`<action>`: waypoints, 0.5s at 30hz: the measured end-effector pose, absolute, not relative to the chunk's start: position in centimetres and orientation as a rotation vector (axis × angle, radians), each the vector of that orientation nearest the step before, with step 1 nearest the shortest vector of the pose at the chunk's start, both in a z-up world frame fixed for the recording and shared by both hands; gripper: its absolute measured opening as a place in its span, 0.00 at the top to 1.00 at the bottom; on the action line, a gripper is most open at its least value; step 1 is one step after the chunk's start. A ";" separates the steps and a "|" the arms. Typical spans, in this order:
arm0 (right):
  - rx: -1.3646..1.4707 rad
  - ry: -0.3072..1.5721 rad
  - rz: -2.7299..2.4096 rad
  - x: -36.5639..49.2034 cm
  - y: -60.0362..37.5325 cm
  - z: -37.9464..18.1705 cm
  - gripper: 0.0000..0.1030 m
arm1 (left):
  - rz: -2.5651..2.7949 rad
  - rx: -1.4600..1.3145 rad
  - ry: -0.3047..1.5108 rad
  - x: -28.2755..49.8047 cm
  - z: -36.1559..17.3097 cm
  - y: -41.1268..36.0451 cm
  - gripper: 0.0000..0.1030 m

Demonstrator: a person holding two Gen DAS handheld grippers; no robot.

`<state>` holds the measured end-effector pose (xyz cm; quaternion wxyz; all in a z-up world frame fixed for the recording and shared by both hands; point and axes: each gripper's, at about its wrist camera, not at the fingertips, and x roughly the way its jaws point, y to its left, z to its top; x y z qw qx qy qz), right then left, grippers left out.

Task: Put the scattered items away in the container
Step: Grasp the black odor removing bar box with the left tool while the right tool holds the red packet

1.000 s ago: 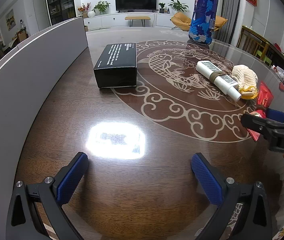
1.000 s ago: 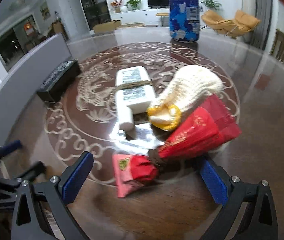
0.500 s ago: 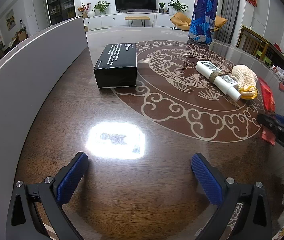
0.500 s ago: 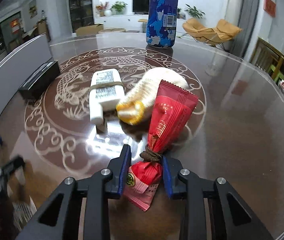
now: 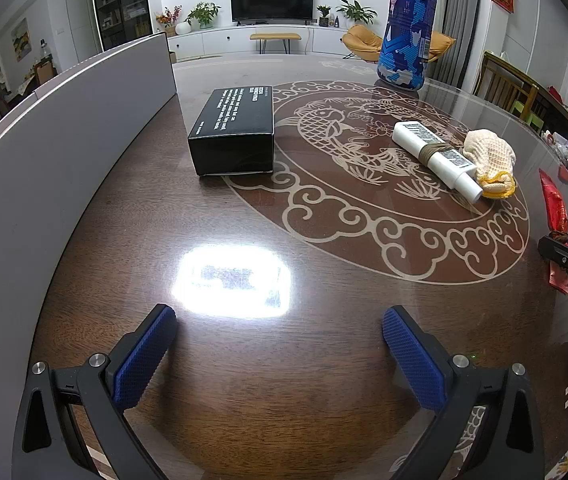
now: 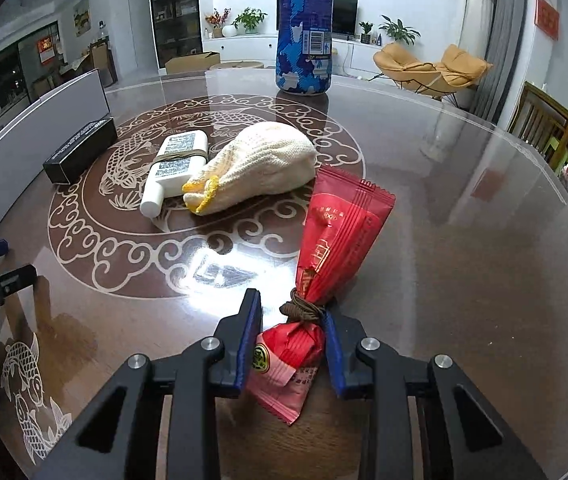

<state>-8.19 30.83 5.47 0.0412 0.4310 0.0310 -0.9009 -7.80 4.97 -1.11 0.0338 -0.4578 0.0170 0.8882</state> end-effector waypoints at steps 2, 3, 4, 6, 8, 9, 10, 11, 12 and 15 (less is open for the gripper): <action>1.319 0.086 -2.756 -8.2 30.9 5.5 0.69 | 2.732 -1.408 0.052 -7.8 -1.1 5.0 0.00; 1.319 0.086 -2.756 -8.2 30.9 5.5 0.69 | 2.732 -1.408 0.052 -7.8 -1.1 5.0 0.00; 1.319 0.087 -2.757 -8.2 30.9 5.5 0.69 | 2.733 -1.408 0.053 -7.8 -1.1 5.0 0.00; 1.319 0.085 -2.756 -8.2 30.9 5.5 0.69 | 2.734 -1.408 0.053 -7.8 -1.1 5.0 0.00; 1.319 0.084 -2.756 -8.2 30.9 5.5 0.69 | 2.735 -1.409 0.053 -7.7 -1.0 5.0 0.00; 1.319 0.085 -2.756 -8.2 30.9 5.5 0.69 | 2.736 -1.409 0.053 -7.7 -1.1 5.0 0.00; 1.318 0.083 -2.756 -8.2 30.9 5.5 0.69 | 2.736 -1.409 0.053 -7.7 -1.0 5.0 0.00; 1.318 0.081 -2.755 -8.2 30.9 5.5 0.69 | 2.736 -1.409 0.053 -7.7 -1.1 5.0 0.00; 1.317 0.078 -2.754 -8.2 30.9 5.5 0.68 | 2.736 -1.409 0.054 -7.7 -1.1 5.0 0.00; 1.318 0.080 -2.755 -8.2 31.0 5.5 0.68 | 2.744 -1.421 0.044 -8.1 -1.1 4.9 0.00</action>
